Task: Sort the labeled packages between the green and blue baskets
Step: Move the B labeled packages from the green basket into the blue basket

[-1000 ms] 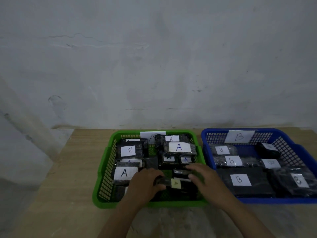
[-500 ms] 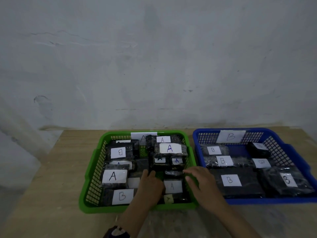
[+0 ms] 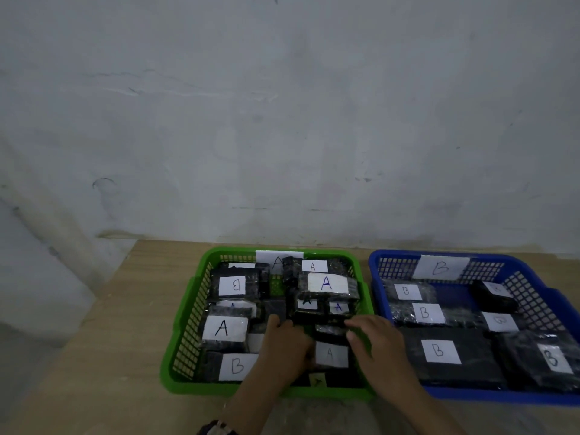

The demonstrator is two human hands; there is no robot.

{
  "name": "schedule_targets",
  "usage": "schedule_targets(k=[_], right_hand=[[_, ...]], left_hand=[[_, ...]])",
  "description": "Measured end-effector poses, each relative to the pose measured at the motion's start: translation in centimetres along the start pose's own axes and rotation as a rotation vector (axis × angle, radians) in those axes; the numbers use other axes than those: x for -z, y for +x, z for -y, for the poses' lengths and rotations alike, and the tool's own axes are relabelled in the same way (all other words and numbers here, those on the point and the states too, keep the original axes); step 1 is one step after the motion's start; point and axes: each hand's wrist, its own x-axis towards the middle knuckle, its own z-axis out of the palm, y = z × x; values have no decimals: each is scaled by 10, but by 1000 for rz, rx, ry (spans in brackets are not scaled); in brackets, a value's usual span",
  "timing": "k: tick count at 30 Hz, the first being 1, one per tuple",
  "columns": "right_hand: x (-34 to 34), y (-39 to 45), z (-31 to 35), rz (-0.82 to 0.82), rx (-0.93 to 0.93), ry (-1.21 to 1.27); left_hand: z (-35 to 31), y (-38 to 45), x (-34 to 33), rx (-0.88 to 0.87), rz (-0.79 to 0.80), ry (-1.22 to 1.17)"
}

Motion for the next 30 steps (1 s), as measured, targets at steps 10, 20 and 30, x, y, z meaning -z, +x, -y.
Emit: schedule_targets(k=[10,20,30], right_hand=[[-40,19,52,27,110,59],[-98,26,114,288,-133,284],[-61,16,85,97,-40,311]], left_hand=[[86,-62,12,266,-662,-330],[116,-65,-17,567,-380,-745],[86,-47,1,278,-309,-1101]])
